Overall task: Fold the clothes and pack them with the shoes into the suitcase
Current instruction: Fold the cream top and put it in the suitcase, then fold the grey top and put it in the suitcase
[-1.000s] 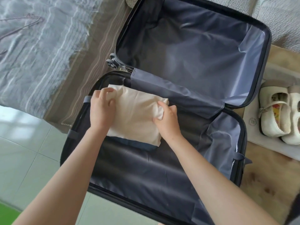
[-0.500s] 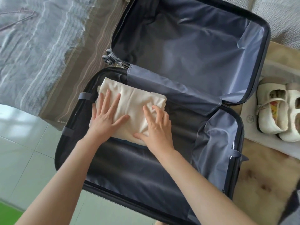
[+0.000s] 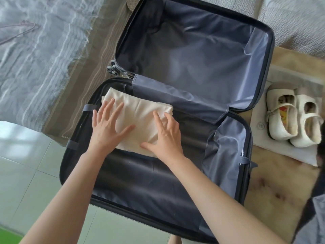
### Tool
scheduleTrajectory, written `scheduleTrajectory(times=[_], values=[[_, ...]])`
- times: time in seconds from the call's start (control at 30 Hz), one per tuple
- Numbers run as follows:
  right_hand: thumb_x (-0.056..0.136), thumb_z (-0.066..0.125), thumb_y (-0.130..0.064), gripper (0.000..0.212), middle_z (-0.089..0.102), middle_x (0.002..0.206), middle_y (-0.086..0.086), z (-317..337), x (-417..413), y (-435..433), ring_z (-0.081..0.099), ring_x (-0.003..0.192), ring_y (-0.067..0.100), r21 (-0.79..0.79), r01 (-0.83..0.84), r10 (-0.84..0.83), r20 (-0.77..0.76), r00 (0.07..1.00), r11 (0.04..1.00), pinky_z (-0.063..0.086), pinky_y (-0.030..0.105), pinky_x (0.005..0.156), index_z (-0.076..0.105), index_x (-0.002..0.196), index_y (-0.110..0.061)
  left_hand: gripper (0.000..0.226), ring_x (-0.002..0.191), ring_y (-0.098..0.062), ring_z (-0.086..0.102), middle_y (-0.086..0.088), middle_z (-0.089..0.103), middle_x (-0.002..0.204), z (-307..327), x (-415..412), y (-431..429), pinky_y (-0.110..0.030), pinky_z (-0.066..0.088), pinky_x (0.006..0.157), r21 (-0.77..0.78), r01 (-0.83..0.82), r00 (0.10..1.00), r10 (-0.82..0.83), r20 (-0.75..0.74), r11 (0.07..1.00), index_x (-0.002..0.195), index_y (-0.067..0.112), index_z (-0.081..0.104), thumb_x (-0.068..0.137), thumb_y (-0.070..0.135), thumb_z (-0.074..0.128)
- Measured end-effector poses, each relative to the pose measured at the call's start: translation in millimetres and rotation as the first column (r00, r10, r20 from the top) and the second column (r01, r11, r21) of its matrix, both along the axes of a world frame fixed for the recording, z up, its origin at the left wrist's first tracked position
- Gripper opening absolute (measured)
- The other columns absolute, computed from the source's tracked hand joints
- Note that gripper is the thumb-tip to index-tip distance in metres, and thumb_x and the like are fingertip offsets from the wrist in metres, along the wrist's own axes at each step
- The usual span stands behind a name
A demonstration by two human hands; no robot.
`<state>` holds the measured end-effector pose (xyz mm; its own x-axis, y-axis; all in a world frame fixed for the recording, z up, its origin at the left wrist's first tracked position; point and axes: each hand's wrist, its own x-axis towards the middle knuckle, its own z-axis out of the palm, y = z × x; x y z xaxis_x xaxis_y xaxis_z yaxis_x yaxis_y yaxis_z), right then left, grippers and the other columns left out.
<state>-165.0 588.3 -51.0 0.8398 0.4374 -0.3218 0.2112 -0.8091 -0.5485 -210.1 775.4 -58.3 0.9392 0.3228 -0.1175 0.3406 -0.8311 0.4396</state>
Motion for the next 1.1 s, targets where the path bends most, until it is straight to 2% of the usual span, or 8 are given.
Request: scheduleTrajectory(times=[0.17,0.3,0.43,0.5,0.63,0.77,0.83,1.1], values=[[0.071,0.078,-0.047,0.104,0.016,0.147,0.003,9.0,-2.9,-12.3,0.024,0.129,0.023,0.126,0.131,-0.12,-0.091,0.989,0.983,0.028,0.034,0.111,0.013,0.151,-0.028,0.059,0.143,-0.02,0.022,-0.002,0.036,0.15,14.9,-0.4,-12.2,-0.05,0.013,0.117,0.004,0.018,0.992,-0.019,0.128,1.0,0.141,0.026,0.045,0.086,0.037,0.066],[0.074,0.079,-0.035,0.096,0.02,0.144,0.002,21.7,-2.7,-29.0,0.022,0.132,0.02,0.251,0.239,-0.185,-0.222,0.957,0.938,0.025,0.027,0.11,0.021,0.15,-0.027,0.049,0.137,-0.025,0.034,-0.005,0.046,0.143,28.0,4.8,-22.5,-0.048,0.028,0.112,-0.036,0.023,0.991,-0.018,0.131,0.999,0.133,0.022,0.054,0.087,0.024,0.068],[0.08,0.075,-0.032,0.082,0.028,0.136,-0.003,38.0,-1.2,-61.8,0.029,0.131,0.015,0.337,0.346,-0.246,-0.307,0.919,0.876,0.029,0.026,0.11,0.029,0.147,-0.023,0.036,0.126,-0.022,0.047,-0.003,0.055,0.133,51.7,13.7,-54.5,-0.03,0.035,0.102,-0.196,0.023,0.994,-0.002,0.108,0.98,0.127,0.02,0.058,0.091,0.016,0.061],[0.082,0.073,-0.031,0.078,0.032,0.136,-0.004,47.4,-0.6,-85.4,0.037,0.127,0.013,0.359,0.414,-0.286,-0.359,0.889,0.836,0.035,0.026,0.105,0.03,0.147,-0.024,0.034,0.121,-0.019,0.051,0.0,0.056,0.131,61.1,17.1,-79.1,-0.028,0.037,0.098,-0.242,0.015,0.998,0.0,0.064,0.97,0.127,0.022,0.057,0.093,0.018,0.058],[0.084,0.071,-0.028,0.072,0.038,0.137,-0.004,60.8,1.9,-142.1,0.042,0.125,0.011,0.366,0.511,-0.373,-0.387,0.843,0.778,0.038,0.024,0.099,0.034,0.145,-0.026,0.034,0.123,-0.018,0.049,0.001,0.059,0.127,66.5,25.8,-140.5,-0.026,0.036,0.101,-0.357,0.031,0.999,-0.025,0.021,0.933,0.127,0.022,0.057,0.093,0.017,0.058],[0.085,0.07,-0.022,0.064,0.046,0.131,-0.002,66.5,1.9,-199.1,0.045,0.124,0.013,0.352,0.577,-0.413,-0.44,0.797,0.737,0.034,0.017,0.09,0.04,0.142,-0.021,0.037,0.112,-0.016,0.052,0.005,0.057,0.112,77.0,34.2,-211.8,-0.023,0.037,0.093,-0.349,0.051,0.998,-0.058,-0.009,0.936,0.13,0.021,0.056,0.094,0.017,0.057],[0.086,0.069,-0.017,0.056,0.045,0.123,-0.002,67.7,-0.3,-232.3,0.046,0.118,0.014,0.354,0.599,-0.43,-0.451,0.782,0.718,0.033,0.015,0.087,0.045,0.137,-0.017,0.036,0.116,-0.011,0.053,0.008,0.06,0.12,80.7,37.2,-249.4,-0.021,0.038,0.094,-0.383,0.071,0.996,-0.086,-0.021,0.921,0.129,0.021,0.057,0.094,0.015,0.056],[0.088,0.065,-0.014,0.046,0.054,0.126,0.002,48.9,-14.6,-427.5,0.05,0.106,0.011,0.226,0.753,-0.657,-0.378,0.652,0.618,0.041,0.023,0.084,0.052,0.132,-0.015,0.036,0.113,-0.012,0.058,0.005,0.063,0.121,68.5,47.5,-428.7,-0.024,0.044,0.096,-0.512,0.125,0.984,-0.173,-0.048,0.85,0.126,0.02,0.06,0.093,0.009,0.051]])
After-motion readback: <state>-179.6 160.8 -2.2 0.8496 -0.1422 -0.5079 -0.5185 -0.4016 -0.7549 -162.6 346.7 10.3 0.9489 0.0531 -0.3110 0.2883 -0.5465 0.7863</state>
